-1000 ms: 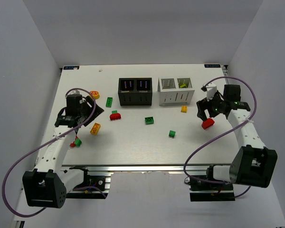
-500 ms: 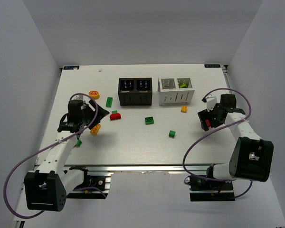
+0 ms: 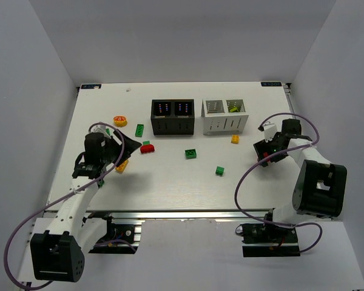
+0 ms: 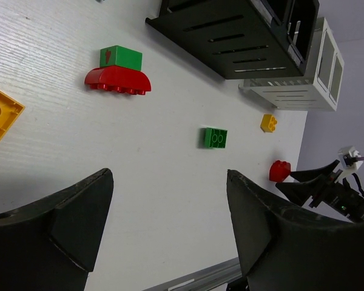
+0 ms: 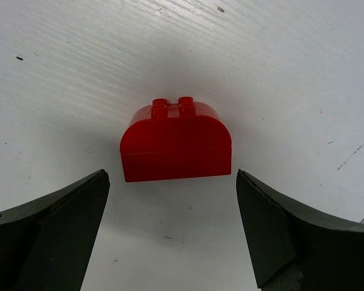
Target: Sort the legos into containers by color
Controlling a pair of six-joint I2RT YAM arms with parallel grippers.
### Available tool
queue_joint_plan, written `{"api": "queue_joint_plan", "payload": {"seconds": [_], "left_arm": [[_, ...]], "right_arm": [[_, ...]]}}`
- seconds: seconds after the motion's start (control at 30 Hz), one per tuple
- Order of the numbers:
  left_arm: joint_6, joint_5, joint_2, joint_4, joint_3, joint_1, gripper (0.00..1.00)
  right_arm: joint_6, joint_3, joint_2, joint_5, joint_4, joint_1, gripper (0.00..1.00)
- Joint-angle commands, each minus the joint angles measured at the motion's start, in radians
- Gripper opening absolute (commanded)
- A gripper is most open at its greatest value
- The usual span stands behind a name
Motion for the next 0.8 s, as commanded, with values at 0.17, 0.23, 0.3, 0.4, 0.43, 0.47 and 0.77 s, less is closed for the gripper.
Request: {"api": "queue_joint_plan", "payload": {"seconds": [0.17, 0.23, 0.3, 0.4, 0.43, 0.47, 0.77], "left_arm": [[-0.027, 0.030, -0.035, 0.043, -0.027, 0.003, 0.84], [-0.027, 0.030, -0.032, 0.043, -0.023, 0.003, 0.84], [-0.027, 0.032, -0.034, 0.045, -0.018, 0.003, 0.84], [-0.033, 0.045, -0.037, 0.058, -0.024, 0.003, 0.85], [-0.036, 0.052, -0.041, 0.065, -0.027, 0.003, 0.85], [-0.037, 0.058, -0.043, 0.072, -0.036, 0.003, 0.85], [-0.140, 0.236, -0.041, 0.287, -0.075, 0.002, 0.85]], "right_arm": [[-0.032, 0.044, 0.072, -0.048, 0.070, -0.008, 0.89], [-0.035, 0.053, 0.094, -0.054, 0.073, -0.008, 0.89], [-0.041, 0.055, 0.106, -0.049, 0.076, -0.008, 0.90], [-0.044, 0.057, 0.126, -0.029, 0.082, -0.009, 0.87], [-0.046, 0.057, 0.131, -0.028, 0.086, -0.011, 0.87], [-0.047, 0.052, 0.132, -0.023, 0.089, -0.011, 0.86], [-0.114, 0.052, 0.132, -0.055, 0.034, -0.012, 0.56]]}}
